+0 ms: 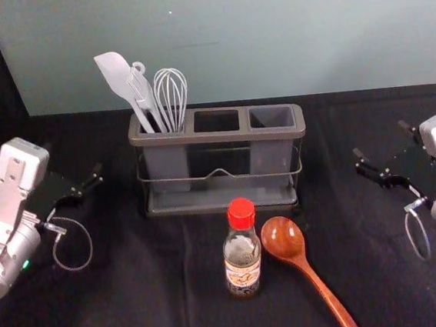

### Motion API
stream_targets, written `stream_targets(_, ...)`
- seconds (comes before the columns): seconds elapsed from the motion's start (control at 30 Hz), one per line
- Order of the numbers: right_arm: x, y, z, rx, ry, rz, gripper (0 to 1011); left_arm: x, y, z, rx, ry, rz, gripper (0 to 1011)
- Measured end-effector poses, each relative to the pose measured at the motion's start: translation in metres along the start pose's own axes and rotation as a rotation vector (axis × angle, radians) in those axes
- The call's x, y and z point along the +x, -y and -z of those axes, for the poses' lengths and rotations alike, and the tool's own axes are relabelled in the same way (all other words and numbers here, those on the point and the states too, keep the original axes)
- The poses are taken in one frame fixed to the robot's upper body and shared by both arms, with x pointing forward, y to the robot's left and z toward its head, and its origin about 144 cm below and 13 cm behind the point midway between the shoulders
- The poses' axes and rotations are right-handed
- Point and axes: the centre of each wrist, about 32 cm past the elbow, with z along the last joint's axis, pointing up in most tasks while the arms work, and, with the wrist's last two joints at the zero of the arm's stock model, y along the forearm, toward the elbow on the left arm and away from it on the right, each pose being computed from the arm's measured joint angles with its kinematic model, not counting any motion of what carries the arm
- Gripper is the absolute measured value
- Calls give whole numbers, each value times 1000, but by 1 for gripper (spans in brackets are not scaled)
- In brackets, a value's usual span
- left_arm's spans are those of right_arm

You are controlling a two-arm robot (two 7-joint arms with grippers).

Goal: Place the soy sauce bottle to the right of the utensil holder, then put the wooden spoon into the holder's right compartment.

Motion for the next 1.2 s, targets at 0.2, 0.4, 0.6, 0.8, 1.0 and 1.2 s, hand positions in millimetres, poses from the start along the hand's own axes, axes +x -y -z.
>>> stream_targets(0.2, 0, 0, 0, 0, 0, 0, 1002, 0, 0, 0, 0, 0, 0, 1005)
stream_targets(0.4, 0, 0, 0, 0, 0, 0, 1002, 0, 0, 0, 0, 0, 0, 1005)
stream_targets(0.6, 0, 0, 0, 0, 0, 0, 1002, 0, 0, 0, 0, 0, 0, 1005)
stream_targets(0.8, 0, 0, 0, 0, 0, 0, 1002, 0, 0, 0, 0, 0, 0, 1005)
stream_targets(1.0, 0, 0, 0, 0, 0, 0, 1002, 0, 0, 0, 0, 0, 0, 1005)
stream_targets(1.2, 0, 0, 0, 0, 0, 0, 1002, 0, 0, 0, 0, 0, 0, 1005)
